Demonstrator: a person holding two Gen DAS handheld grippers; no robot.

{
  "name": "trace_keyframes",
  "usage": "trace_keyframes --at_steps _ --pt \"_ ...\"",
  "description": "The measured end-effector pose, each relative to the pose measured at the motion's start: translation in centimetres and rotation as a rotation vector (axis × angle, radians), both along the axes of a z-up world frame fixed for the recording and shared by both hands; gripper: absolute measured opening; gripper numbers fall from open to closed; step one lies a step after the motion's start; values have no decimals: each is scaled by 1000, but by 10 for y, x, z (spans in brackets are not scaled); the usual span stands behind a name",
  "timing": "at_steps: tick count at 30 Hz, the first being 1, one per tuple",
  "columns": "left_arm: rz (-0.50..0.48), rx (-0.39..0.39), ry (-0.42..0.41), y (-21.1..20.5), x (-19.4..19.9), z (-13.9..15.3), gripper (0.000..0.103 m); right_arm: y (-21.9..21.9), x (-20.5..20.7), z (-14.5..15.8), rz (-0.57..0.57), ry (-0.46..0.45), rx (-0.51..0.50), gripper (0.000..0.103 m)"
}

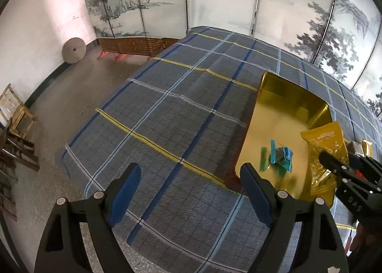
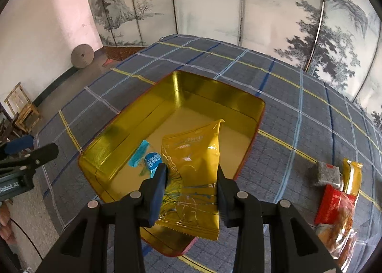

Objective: Organize snacks
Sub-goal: 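Carry the yellow chip bag into the gold tin and release it with the right tool, then grasp the clear bag of twisted fried dough with the right tool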

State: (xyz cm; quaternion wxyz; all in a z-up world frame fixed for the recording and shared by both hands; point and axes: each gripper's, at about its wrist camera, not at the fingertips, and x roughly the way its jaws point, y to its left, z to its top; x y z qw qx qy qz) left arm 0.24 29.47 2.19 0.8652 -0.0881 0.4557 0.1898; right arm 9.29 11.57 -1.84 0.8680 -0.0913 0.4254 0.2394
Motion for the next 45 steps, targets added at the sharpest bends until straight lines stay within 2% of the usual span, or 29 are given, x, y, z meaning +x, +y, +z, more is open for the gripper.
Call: trace_keyframes --at_steps 10,27,31,39,45 --pt "17 4 14 5 -4 -2 83 18 0 -15 47 3 -44 38" --pt "10 -8 36 -4 -3 -12 83 16 1 -25 38 28 -53 41" --pt "4 -10 38 -7 -3 -12 83 12 0 -20 32 18 -54 51" --pt "-15 -3 15 -19 -5 -4 83 -6 -11 1 42 -30 -14 52" --pt "-82 2 6 -49 0 2 83 -51 -28 19 6 -68 -19 52"
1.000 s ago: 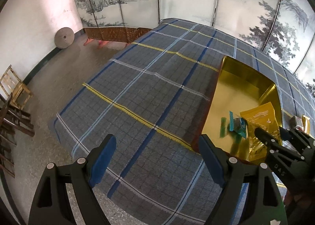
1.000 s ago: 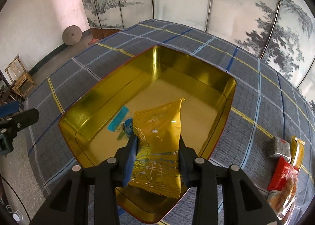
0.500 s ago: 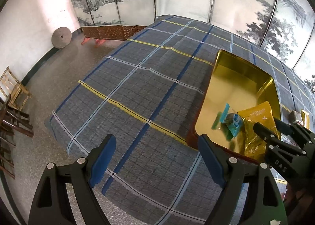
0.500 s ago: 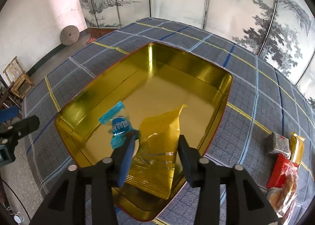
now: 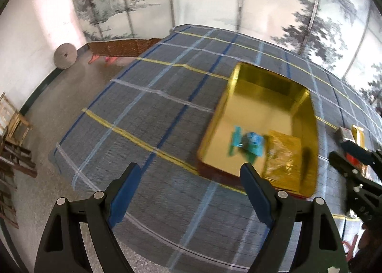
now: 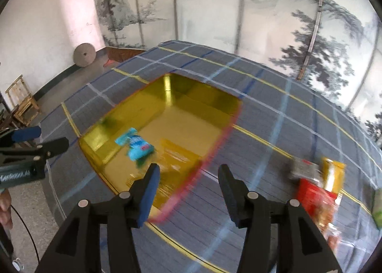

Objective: Organize snacks
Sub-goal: 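Grasp the clear bag of twisted fried dough with the right tool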

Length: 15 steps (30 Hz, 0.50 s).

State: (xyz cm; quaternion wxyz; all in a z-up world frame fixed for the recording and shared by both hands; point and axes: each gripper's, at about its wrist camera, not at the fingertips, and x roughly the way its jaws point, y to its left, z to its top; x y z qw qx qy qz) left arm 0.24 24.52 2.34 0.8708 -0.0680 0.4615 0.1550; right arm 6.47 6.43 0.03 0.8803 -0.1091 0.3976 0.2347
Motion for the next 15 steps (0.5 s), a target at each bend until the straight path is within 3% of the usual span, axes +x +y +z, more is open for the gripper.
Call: trace_keyframes --at_steps 6,15 --pt "-108 0 7 -49 8 0 83 -85 -8 9 -140 -24 -23 52" --pt "-281 -22 36 -130 17 -7 83 -224 -8 -13 -396 82 9 52"
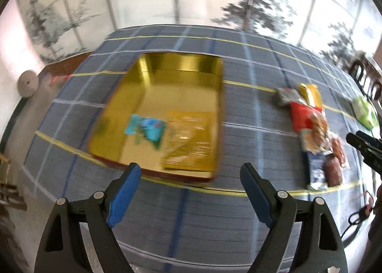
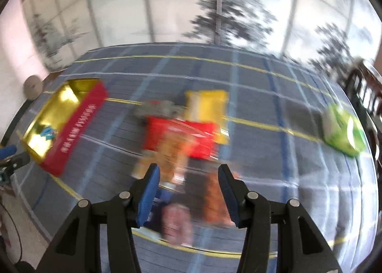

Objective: Organize snacks
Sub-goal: 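Grasp the clear bag of twisted fried dough with the right tool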

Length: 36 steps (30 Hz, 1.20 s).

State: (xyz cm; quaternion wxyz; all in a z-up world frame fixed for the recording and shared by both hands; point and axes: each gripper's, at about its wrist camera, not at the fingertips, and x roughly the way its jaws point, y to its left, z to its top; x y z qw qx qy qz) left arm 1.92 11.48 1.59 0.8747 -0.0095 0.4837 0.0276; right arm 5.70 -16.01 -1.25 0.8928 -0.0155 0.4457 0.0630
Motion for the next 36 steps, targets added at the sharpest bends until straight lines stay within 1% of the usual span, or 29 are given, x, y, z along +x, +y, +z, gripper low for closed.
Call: trace_keyframes --at_steps 4,9,16,17,19,22,26,32,34,36 --pt "-80 -4 25 -39 3 -8 83 -25 0 -20 -36 46 13 52" --pt "-148 -1 48 -77 7 -17 83 -33 4 -40 -36 77 25 52" --pt "-188 -14 72 -113 15 -26 83 -30 11 -60 -18 100 46 52" --pt "-194 -19 74 -117 16 -27 83 -31 12 -62 -19 101 40 48" --pt "-202 -25 77 -126 17 -30 83 -32 13 -65 -9 98 48 40" --pt "-221 -25 82 -138 19 -34 83 -38 12 -66 -8 79 55 37" --pt "-249 -32 94 -152 20 -40 82 -52 11 -66 -21 48 50 37" --pt "-292 -53 119 -170 26 -48 80 -84 26 -69 -105 -19 10 37" --pt "-300 -46 121 -176 28 -50 80 -96 34 -70 -126 -46 8 37" --pt "-309 -34 118 -181 30 -53 78 -104 40 -73 -143 -52 4 37"
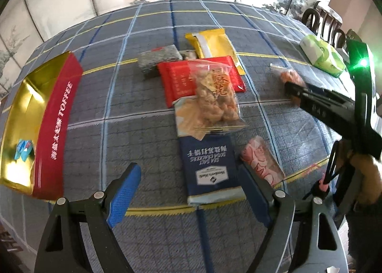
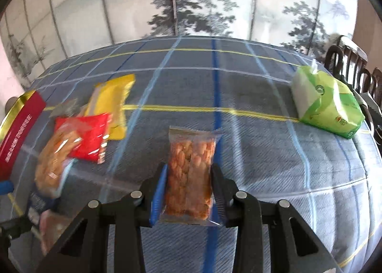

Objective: Organize snacks
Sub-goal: 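Grasp the clear bag of twisted fried dough with the right tool, then grasp the blue soda cracker pack with the left tool while the right tool holds the dough bag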

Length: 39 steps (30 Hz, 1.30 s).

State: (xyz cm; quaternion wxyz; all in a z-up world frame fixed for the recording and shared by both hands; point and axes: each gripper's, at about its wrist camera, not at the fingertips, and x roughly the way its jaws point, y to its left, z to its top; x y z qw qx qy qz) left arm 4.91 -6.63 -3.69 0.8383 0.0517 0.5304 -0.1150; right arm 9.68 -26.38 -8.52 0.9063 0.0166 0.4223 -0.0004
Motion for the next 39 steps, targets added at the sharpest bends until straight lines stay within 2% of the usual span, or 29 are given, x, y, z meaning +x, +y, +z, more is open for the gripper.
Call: trace_keyframes --at_steps 3,8,13,19,23,24,31,39 --pt "-9 6 1 -6 4 -5 72 -8 4 -3 -16 -11 -17 37" --pt "-13 -1 28 -14 13 -15 66 -18 8 -4 -29 -9 22 37" --pt "-14 23 31 -21 19 -24 65 -18 9 -4 -30 -9 24 37" --pt "-17 34 -7 -26 27 -26 66 -19 9 -5 -30 -9 23 38" --pt "-30 29 -15 -25 30 -25 51 -18 9 -5 -31 -10 24 38" --pt "-39 31 -18 -26 29 -24 50 -19 9 -5 -31 -10 23 38" --pt "-62 38 7 -21 24 -22 48 -18 9 -5 -31 -10 23 38" --pt "-134 54 38 -14 5 -12 47 -18 9 -6 -31 -9 17 38"
